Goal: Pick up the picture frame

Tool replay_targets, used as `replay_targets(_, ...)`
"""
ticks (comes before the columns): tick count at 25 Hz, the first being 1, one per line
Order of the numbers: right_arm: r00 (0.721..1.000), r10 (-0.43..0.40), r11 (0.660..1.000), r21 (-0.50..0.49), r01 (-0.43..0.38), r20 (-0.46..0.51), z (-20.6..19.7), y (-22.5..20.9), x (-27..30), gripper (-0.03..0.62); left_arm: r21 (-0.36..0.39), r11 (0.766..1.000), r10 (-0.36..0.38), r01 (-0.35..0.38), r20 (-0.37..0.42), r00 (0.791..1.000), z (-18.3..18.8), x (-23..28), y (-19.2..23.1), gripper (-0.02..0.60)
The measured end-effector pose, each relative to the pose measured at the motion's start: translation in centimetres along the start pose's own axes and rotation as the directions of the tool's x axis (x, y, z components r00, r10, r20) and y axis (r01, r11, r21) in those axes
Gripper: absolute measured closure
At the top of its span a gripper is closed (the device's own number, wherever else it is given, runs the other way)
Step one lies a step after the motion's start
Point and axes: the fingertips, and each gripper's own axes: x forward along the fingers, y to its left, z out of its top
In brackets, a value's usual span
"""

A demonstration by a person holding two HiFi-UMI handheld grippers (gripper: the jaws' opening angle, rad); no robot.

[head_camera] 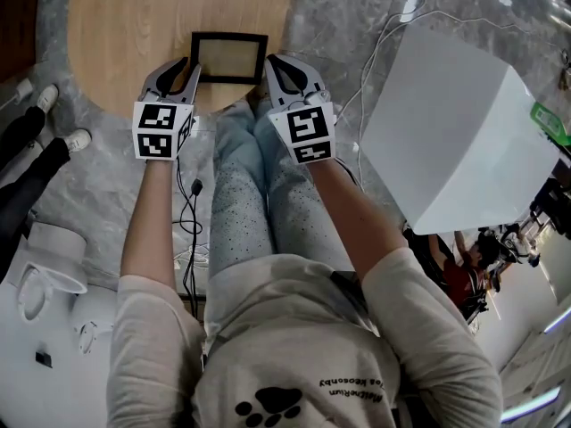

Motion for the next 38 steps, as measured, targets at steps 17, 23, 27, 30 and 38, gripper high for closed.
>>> replay_targets(17,0.999,0.010,1.000,0.008,-0.010,-0.038,-2.0,-1.0,-0.1,0.586,-0.100,0.994,0.037,-0.054,-0.156,0.987,-2.3,3.1,1.2,0.479)
replay_targets(23,0.998,0.012,1.000,0.025,-0.011,-0.055,-3.0,-2.1,-0.2,0.586,-0.138,0.985,0.076,-0.099,-0.162,0.984,-1.8,3.7,0.4,0.491)
replay_targets(27,0.997,0.006,0.999,0.035,-0.003,-0.073,-4.0,-3.1,-0.5,0.586,-0.130,0.986,0.085,-0.108,-0.173,0.981,-1.4,4.4,-0.9,0.492)
replay_targets(30,0.996,0.002,0.999,0.047,0.001,-0.084,-4.4,-3.6,-0.9,0.586,-0.125,0.986,0.088,-0.111,-0.176,0.980,-1.1,4.8,-1.8,0.492)
replay_targets(38,0.995,0.029,0.995,0.100,-0.019,-0.096,-6.0,-4.6,-1.2,0.585,-0.126,0.984,0.100,-0.123,-0.179,0.979,-0.8,5.4,-3.5,0.491)
